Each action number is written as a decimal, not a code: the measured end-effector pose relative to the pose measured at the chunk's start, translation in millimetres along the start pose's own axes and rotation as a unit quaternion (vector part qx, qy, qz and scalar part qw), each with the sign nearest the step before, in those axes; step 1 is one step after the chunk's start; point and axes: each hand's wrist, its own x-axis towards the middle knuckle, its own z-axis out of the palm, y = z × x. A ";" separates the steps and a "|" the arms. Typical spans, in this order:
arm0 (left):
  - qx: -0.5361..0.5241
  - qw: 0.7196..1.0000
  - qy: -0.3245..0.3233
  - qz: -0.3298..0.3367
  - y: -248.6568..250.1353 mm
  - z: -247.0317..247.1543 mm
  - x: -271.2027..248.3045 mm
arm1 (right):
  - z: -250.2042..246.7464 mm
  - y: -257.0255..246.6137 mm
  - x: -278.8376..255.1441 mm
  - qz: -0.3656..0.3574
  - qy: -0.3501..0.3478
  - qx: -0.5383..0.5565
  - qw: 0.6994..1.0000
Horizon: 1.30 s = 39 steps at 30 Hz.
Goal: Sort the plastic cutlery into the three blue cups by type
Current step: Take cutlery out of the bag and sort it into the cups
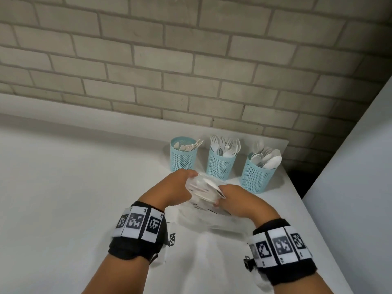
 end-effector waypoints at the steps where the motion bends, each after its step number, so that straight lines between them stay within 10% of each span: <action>1: -0.006 1.000 0.007 -0.001 0.2 -0.6 0.0 | -5.5 0.8 -2.9 0.001 -0.011 0.015 1.000; 9: -0.016 0.998 -0.004 -0.056 3.2 4.2 -3.2 | -24.0 5.1 -19.2 -0.036 0.004 0.312 0.949; 17: 0.086 0.975 0.206 0.009 47.7 16.3 -14.0 | -32.9 -8.8 -5.7 -0.019 0.071 0.591 0.803; 21: -0.141 0.982 0.119 0.050 51.4 21.3 -9.8 | -34.4 -14.4 -0.9 -0.026 0.092 0.651 0.753; 39: -0.484 0.872 -0.063 0.037 28.4 28.1 12.7 | -15.2 -23.7 14.9 0.031 0.071 0.639 0.765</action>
